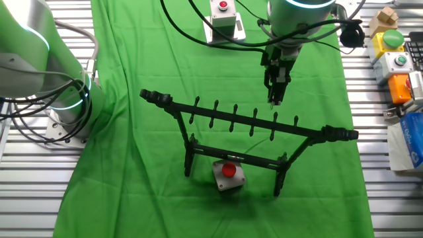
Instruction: Place the brush on the pen rack
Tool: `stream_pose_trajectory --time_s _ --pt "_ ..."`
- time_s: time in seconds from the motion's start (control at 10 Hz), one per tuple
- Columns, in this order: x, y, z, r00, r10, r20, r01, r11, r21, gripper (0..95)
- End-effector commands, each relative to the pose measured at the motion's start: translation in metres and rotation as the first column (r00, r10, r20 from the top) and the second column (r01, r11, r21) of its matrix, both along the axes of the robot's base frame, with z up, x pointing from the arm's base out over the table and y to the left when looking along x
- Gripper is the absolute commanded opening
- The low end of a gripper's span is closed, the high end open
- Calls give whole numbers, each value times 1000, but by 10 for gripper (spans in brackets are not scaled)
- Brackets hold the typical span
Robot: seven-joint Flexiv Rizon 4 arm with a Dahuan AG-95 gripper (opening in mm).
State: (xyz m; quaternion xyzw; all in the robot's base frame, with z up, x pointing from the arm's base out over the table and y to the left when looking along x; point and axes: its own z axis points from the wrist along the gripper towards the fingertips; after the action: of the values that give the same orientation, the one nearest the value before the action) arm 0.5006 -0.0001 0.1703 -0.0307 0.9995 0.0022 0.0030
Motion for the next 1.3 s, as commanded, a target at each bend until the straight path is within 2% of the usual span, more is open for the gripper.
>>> stream_pose_trajectory --time_s 0.1,1.3 --pt "-1 0 0 972 234 37 -234 972 10 0" --pt "-1 0 0 964 263 37 -264 965 7 0"
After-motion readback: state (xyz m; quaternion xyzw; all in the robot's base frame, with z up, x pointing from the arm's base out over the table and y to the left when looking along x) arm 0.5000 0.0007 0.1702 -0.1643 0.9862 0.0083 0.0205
